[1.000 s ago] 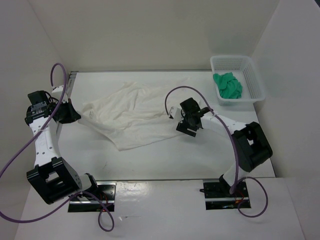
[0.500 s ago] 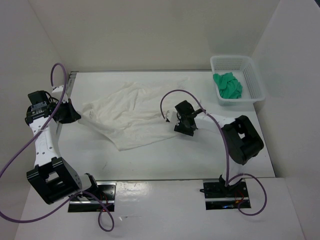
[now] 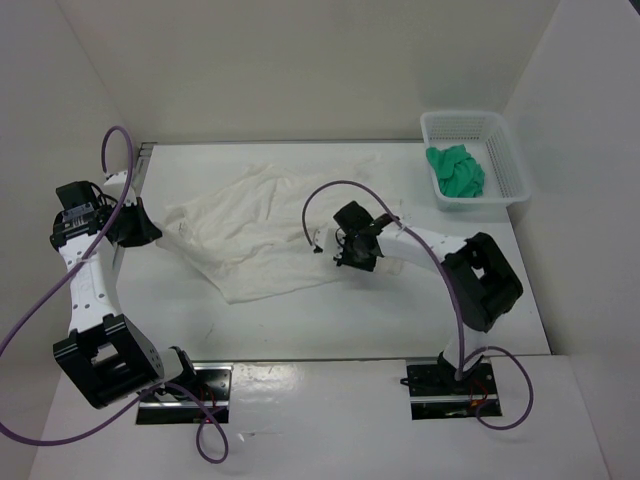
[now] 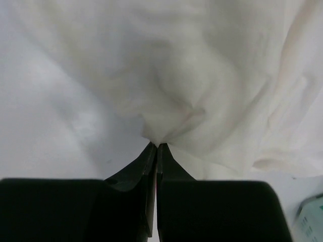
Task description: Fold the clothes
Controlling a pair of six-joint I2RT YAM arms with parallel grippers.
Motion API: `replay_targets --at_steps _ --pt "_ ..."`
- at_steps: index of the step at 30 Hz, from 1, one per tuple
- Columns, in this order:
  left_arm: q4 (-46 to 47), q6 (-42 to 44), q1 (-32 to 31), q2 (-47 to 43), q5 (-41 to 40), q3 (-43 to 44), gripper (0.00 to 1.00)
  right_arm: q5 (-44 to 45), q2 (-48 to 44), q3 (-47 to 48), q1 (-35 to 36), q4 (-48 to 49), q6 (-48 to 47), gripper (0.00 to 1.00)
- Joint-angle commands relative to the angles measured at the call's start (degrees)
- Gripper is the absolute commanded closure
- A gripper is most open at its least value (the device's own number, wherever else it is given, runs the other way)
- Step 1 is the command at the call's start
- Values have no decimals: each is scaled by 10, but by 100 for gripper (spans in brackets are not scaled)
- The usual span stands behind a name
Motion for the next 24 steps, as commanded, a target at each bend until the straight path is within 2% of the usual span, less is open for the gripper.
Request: replay_targets --at_steps 1,6,8,11,15,16,19,23,24 --pt "10 -5 -1 -1 5 -8 100 -85 -71 47 47 -77 14 96" --pt "10 -5 -1 -1 5 -8 100 -121 -97 88 105 -121 37 96" --pt "10 -5 -1 -1 10 -8 100 -154 -111 103 105 -142 37 96" --pt "10 -5 -1 -1 10 -8 100 -131 -127 102 100 -122 29 97" --pt "10 -5 -1 -1 10 -8 100 -135 -95 128 20 -103 19 98" --pt "10 0 -1 -1 10 -8 100 -145 -85 138 -28 -96 19 98" --pt "10 0 -1 -1 10 -8 100 -152 -41 173 -92 -68 26 96" --pt "10 0 -1 -1 16 -8 100 -122 1 219 -127 -24 41 94" --pt "10 0 -1 -1 16 -8 100 -115 16 228 -127 -17 48 91"
